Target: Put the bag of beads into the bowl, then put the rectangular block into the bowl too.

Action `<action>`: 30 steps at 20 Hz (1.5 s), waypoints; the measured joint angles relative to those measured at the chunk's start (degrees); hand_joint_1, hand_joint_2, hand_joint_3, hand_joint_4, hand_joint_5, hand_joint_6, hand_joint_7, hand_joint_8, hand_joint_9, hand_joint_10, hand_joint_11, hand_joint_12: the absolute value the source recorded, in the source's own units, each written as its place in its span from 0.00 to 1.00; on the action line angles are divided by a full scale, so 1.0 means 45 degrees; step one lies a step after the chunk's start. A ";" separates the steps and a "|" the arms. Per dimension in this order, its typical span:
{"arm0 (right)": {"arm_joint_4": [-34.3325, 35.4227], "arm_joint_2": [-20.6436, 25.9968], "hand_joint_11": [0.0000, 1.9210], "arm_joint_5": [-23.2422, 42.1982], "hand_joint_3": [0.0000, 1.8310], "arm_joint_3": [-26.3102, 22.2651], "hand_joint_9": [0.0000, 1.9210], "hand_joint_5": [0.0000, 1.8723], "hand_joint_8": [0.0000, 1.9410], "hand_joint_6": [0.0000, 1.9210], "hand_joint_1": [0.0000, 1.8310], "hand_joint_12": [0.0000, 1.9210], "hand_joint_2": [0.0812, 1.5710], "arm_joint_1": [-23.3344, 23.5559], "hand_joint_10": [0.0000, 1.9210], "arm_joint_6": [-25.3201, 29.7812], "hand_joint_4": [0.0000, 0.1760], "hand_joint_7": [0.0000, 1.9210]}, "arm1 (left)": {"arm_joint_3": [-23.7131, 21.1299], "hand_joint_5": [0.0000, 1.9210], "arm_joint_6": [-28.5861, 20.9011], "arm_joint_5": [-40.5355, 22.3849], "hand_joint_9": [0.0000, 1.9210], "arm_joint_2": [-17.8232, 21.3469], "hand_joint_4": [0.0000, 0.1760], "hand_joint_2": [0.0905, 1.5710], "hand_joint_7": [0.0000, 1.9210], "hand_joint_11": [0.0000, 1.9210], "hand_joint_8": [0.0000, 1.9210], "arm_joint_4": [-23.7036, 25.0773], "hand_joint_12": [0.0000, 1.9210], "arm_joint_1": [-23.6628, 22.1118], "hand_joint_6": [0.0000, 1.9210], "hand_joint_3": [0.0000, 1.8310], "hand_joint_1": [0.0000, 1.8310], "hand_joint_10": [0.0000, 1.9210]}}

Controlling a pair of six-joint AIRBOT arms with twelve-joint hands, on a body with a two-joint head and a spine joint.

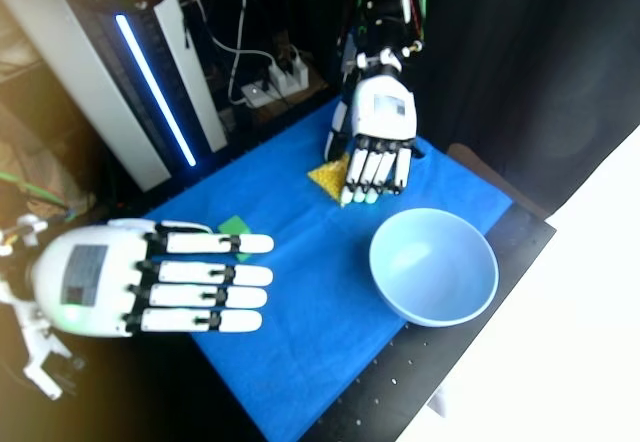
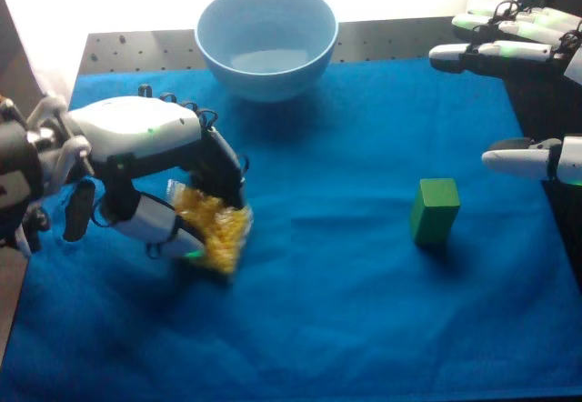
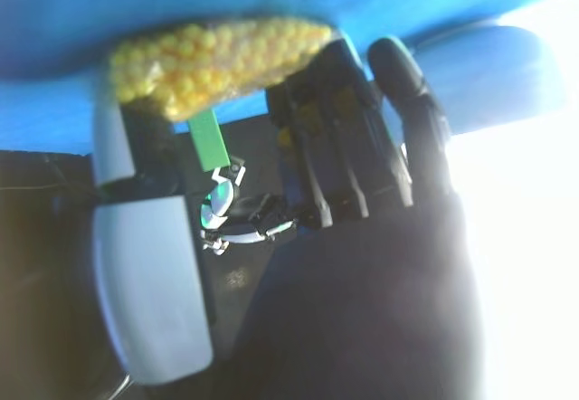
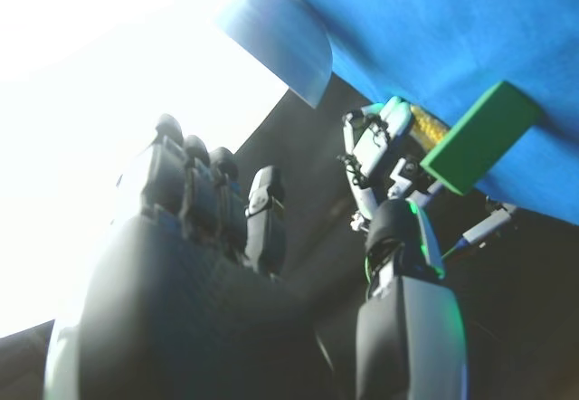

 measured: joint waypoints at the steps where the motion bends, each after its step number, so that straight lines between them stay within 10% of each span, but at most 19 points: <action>1: 0.0000 0.0000 0.06 -0.0005 0.00 0.0000 0.05 0.16 0.00 0.00 0.42 0.03 0.73 0.0000 0.01 0.0000 0.57 0.08 | 0.0000 0.61 0.0000 0.0029 0.45 0.0015 0.00 0.68 0.51 0.20 0.64 0.0024 0.82 -0.0058 0.20 0.00 0.70 0.62; 4: -0.0024 -0.0039 0.08 -0.0010 0.00 0.0000 0.08 0.16 0.00 0.00 0.40 0.04 0.73 -0.0005 0.01 0.0000 0.51 0.09 | -0.0437 0.54 0.0097 -0.0151 0.46 0.0724 0.00 0.70 0.48 0.40 0.70 0.0267 0.87 -0.0656 0.32 0.00 0.69 0.71; 6: -0.0010 -0.0039 0.09 -0.0087 0.00 0.0005 0.08 0.16 0.00 0.00 0.40 0.04 0.73 -0.0024 0.01 -0.0005 0.46 0.10 | -0.0651 0.56 0.0092 -0.1025 0.46 0.1292 0.00 0.69 0.51 0.28 0.64 0.0272 0.78 -0.1321 0.32 0.00 0.69 0.59; 9: -0.0019 -0.0087 0.07 -0.0058 0.00 0.0010 0.08 0.16 0.00 0.00 0.41 0.04 0.73 -0.0024 0.00 0.0000 0.38 0.09 | -0.0355 0.58 0.0131 -0.2254 0.37 0.1394 0.00 0.69 0.48 0.23 0.69 0.0228 0.92 -0.2769 0.27 0.00 0.69 0.66; 14: 0.0034 -0.0306 0.05 -0.0068 0.00 0.0384 0.06 0.17 0.00 0.00 0.41 0.03 0.75 -0.0024 0.00 0.0000 0.28 0.08 | 0.1603 0.56 0.3186 -0.1481 0.40 -0.0335 0.00 0.69 0.48 0.30 0.65 -0.2288 0.86 -0.4852 0.35 0.00 0.68 0.57; 15: 0.0039 -0.0379 0.03 -0.0078 0.00 0.0452 0.04 0.16 0.00 0.00 0.42 0.02 0.76 -0.0024 0.00 -0.0005 0.27 0.07 | 0.2472 0.55 0.3619 -0.0831 0.35 -0.1185 0.00 0.70 0.46 0.18 0.68 -0.2856 0.85 -0.4998 0.35 0.00 0.68 0.51; 18: -0.0121 -0.0631 0.02 -0.0073 0.00 0.0602 0.03 0.15 0.00 0.00 0.41 0.01 0.76 -0.0024 0.00 0.0010 0.29 0.06 | 0.4425 0.51 0.3677 0.0787 0.42 -0.3026 0.00 0.71 0.47 0.31 0.68 -0.3497 0.79 -0.5047 0.41 0.00 0.68 0.48; 20: -0.0141 -0.0748 0.02 -0.0087 0.00 0.0724 0.04 0.16 0.00 0.00 0.39 0.02 0.75 -0.0024 0.01 0.0000 0.34 0.07 | 0.5493 0.38 0.3687 0.1651 0.32 -0.4012 0.00 0.63 0.38 0.19 0.25 -0.3769 0.81 -0.5047 0.04 0.00 0.56 0.43; 22: -0.0131 -0.0743 0.05 -0.0068 0.00 0.0729 0.08 0.17 0.01 0.00 0.42 0.03 0.75 -0.0024 0.01 0.0005 0.37 0.10 | 0.6285 0.05 0.3793 0.2288 0.16 -0.4580 0.91 0.57 0.24 0.00 0.01 -0.3944 0.48 -0.5047 0.01 0.00 0.43 0.16; 23: -0.0175 -0.0772 0.10 -0.0058 0.00 0.0738 0.09 0.17 0.00 0.00 0.40 0.06 0.75 -0.0024 0.01 0.0005 0.37 0.10 | 0.6295 0.01 0.4668 0.2404 0.12 -0.4575 0.98 0.56 0.17 0.00 0.00 -0.4721 0.30 -0.5037 0.00 0.00 0.42 0.07; 30: -0.0801 -0.0947 0.05 -0.0073 0.00 0.0733 0.07 0.16 0.00 0.00 0.39 0.04 0.74 -0.0024 0.00 0.0005 0.30 0.10 | 0.4284 0.00 0.5629 0.1962 0.08 -0.3036 1.00 0.56 0.07 0.00 0.00 -0.5076 0.14 -0.4750 0.00 0.00 0.37 0.00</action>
